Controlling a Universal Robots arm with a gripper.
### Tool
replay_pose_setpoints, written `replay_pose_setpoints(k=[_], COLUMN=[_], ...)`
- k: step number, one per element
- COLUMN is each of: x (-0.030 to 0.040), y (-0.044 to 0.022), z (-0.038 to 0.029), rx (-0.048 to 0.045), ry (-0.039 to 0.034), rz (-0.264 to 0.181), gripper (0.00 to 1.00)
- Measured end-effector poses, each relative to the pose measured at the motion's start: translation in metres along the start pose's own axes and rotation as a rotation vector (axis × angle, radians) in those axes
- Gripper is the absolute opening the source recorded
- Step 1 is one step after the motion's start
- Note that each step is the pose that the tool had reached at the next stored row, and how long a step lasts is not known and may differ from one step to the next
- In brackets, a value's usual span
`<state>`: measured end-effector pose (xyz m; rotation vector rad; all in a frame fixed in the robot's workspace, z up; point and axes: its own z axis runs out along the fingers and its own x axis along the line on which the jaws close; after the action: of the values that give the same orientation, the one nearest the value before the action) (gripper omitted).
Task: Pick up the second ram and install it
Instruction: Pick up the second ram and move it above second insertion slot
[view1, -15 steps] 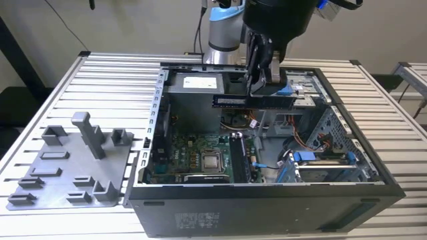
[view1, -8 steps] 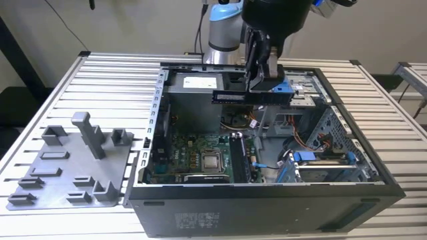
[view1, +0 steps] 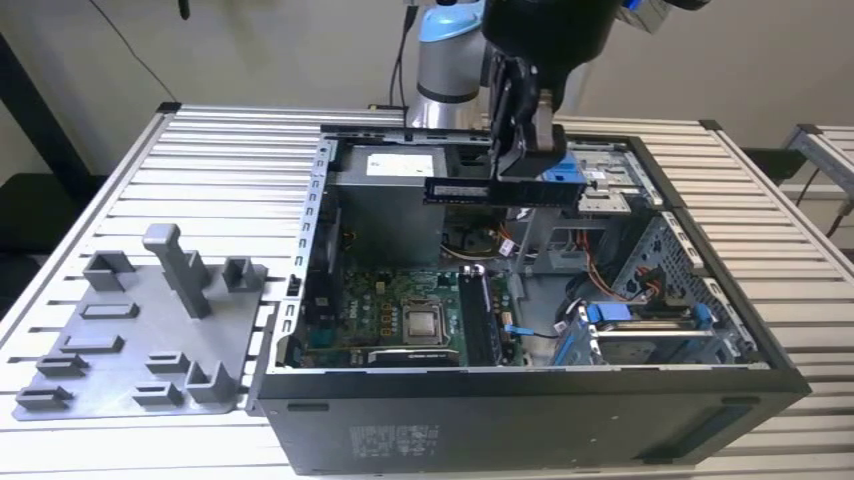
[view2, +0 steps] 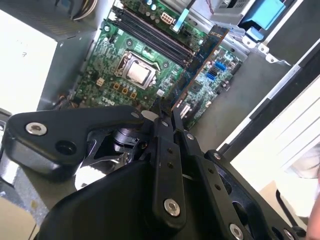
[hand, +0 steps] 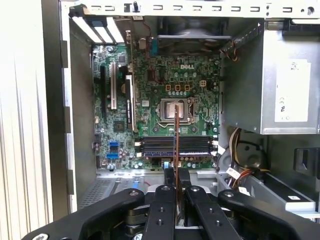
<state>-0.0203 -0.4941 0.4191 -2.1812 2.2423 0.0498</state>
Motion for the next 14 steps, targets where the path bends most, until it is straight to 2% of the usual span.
replay_pose_setpoints(k=[8, 14], x=[-0.0114, -0.0213], y=[-0.0010, -0.0061], z=[0.0017, 0.0028], rx=[-0.0001, 0.0000], ry=[-0.0015, -0.0015], rz=[0.000, 0.000], gripper=[0.14, 0.14])
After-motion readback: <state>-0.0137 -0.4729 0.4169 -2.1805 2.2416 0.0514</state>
